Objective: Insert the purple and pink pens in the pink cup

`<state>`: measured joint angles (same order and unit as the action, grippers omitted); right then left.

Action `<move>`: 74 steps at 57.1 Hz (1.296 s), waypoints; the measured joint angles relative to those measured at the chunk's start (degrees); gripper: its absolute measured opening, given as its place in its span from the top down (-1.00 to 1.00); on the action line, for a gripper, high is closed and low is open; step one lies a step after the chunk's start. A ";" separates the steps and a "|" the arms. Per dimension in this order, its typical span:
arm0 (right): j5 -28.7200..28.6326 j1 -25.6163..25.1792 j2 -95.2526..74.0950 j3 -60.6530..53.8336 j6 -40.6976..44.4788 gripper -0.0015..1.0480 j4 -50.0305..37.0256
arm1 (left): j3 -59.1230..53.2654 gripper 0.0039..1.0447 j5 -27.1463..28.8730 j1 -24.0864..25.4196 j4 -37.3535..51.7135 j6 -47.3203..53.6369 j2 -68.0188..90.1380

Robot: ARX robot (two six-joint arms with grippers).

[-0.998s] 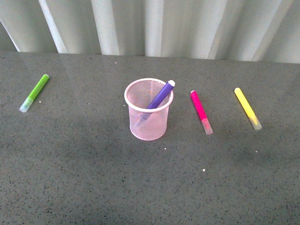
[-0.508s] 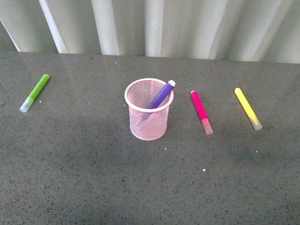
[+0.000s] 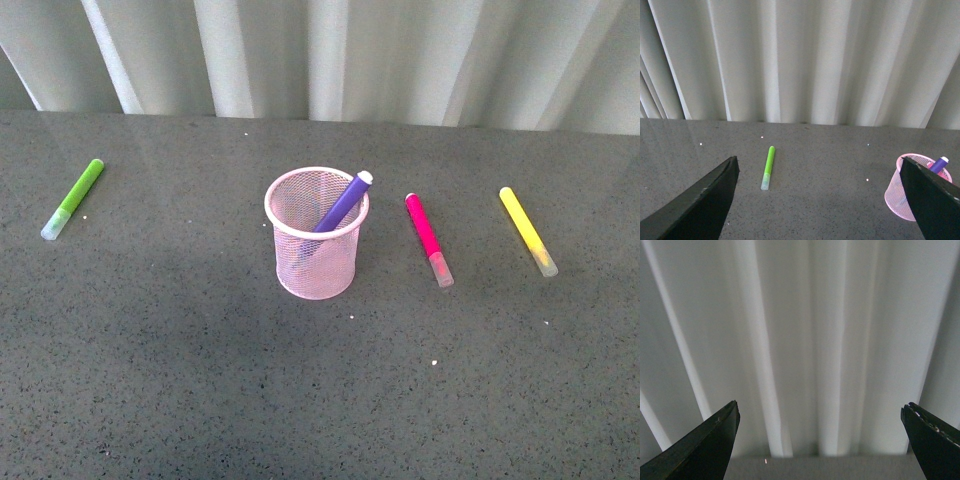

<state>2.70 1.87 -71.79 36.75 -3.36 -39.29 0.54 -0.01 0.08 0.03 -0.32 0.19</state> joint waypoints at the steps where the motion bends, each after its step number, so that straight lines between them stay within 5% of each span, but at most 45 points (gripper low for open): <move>1: 0.61 0.09 -3.61 2.47 0.00 -0.87 1.77 | 0.00 -0.89 -0.02 0.00 0.00 0.00 0.00; 13: 3.50 2.78 -33.31 25.55 0.13 -0.87 23.04 | 0.00 -0.88 0.00 0.00 0.00 0.02 0.00; 30: 1.20 8.98 -51.63 40.46 -0.37 -0.87 43.43 | 0.00 -0.88 0.00 0.00 0.00 0.02 0.00; 74: -0.33 14.01 -66.53 49.68 -6.58 -0.87 48.44 | 0.00 -0.88 0.00 0.00 0.00 0.02 0.00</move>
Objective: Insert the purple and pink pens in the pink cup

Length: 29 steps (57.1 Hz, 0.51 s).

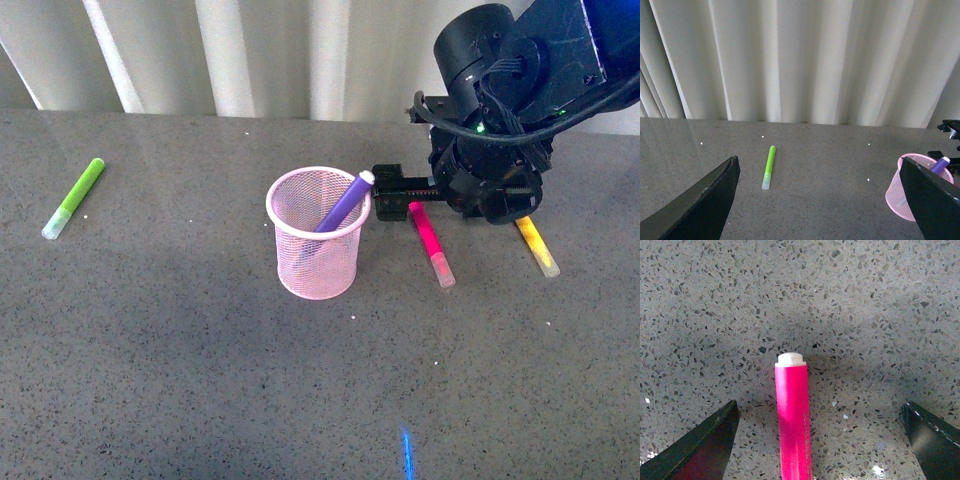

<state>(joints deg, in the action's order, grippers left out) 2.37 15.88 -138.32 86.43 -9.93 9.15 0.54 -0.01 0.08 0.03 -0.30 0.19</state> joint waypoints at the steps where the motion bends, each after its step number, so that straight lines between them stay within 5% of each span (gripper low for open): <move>1: 0.09 0.04 -0.13 0.17 -0.02 -0.87 -0.04 | 0.00 -0.88 0.02 0.00 0.00 0.00 0.00; 9: 0.37 0.02 -1.05 1.11 0.02 -0.84 -1.29 | 0.00 -0.88 0.00 0.00 0.00 0.02 0.00; 29: 0.48 -1.40 -2.32 2.27 0.31 0.32 -3.28 | 0.00 -0.88 0.02 0.00 0.00 0.02 0.00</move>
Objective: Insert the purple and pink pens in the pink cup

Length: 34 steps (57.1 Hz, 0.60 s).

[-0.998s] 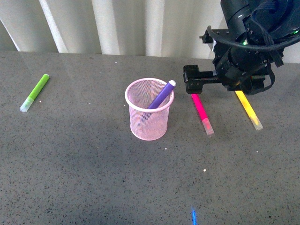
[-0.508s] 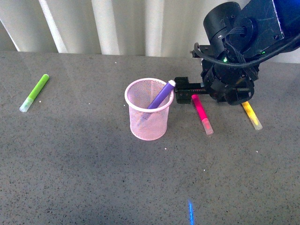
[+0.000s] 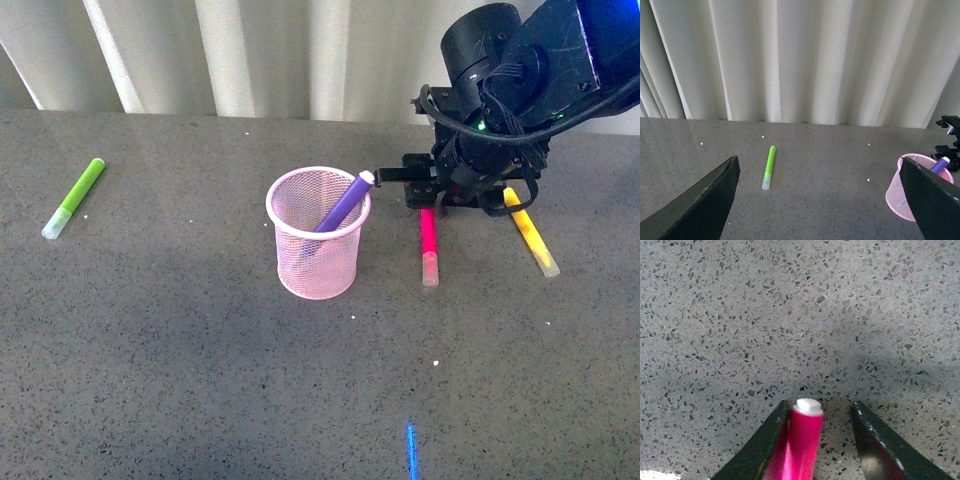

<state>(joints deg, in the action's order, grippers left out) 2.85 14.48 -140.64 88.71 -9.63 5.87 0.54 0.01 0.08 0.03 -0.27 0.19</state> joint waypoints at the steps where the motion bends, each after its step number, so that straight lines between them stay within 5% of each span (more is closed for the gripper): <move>1: -0.02 -0.09 0.00 0.00 0.00 0.36 0.00 | 0.00 -0.88 0.00 0.00 0.00 0.00 0.00; 10: -0.81 -0.98 0.00 0.07 -0.07 0.73 -0.22 | 0.00 -0.88 -0.02 0.00 0.00 0.00 0.00; 34: -5.03 -3.26 2.67 -4.55 -3.56 0.77 -8.20 | 0.00 -0.88 -0.02 0.00 0.00 0.00 0.00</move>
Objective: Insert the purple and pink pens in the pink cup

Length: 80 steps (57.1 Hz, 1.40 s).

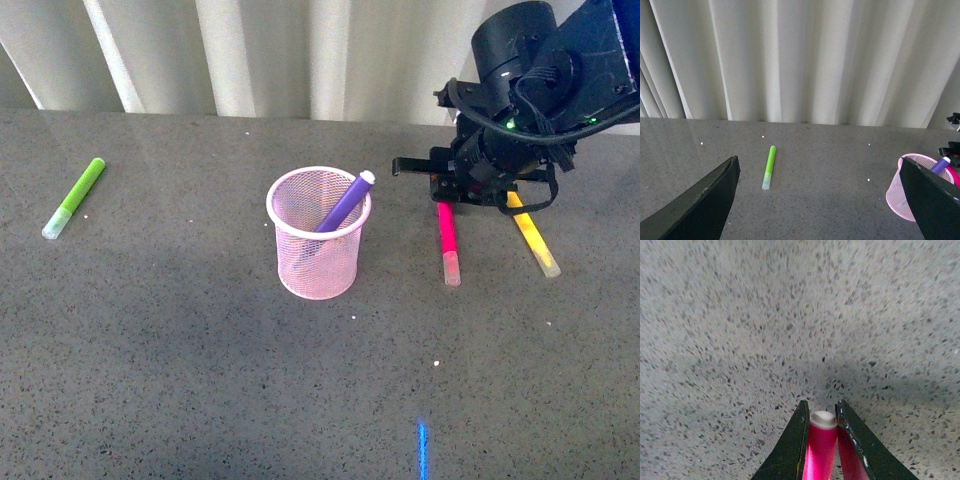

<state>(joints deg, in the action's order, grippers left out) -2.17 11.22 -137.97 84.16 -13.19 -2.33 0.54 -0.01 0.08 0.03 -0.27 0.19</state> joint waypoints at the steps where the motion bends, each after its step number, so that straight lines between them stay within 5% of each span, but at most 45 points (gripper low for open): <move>1: -0.37 -0.07 0.35 -0.42 -0.48 0.77 -0.63 | 0.00 -0.88 0.00 0.00 0.00 0.00 0.00; 17: -9.27 -1.38 16.28 -11.47 -5.57 0.77 -15.89 | 0.00 -0.88 0.00 0.00 0.00 -0.02 0.00; 34: -16.17 2.43 33.53 -27.39 -9.11 0.77 -42.45 | 0.00 -0.88 0.00 0.00 0.00 0.00 0.00; 57: -0.66 14.27 22.64 -31.19 -3.63 0.77 -59.82 | 0.00 -0.88 0.00 0.00 0.00 0.00 0.00; 80: 4.87 16.87 12.55 -23.12 -0.81 0.77 -57.18 | 0.00 -0.88 0.02 0.00 0.00 0.00 0.00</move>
<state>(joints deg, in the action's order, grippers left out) 2.70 28.10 -125.43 61.04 -14.00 -59.51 0.54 0.01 0.08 0.03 -0.27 0.19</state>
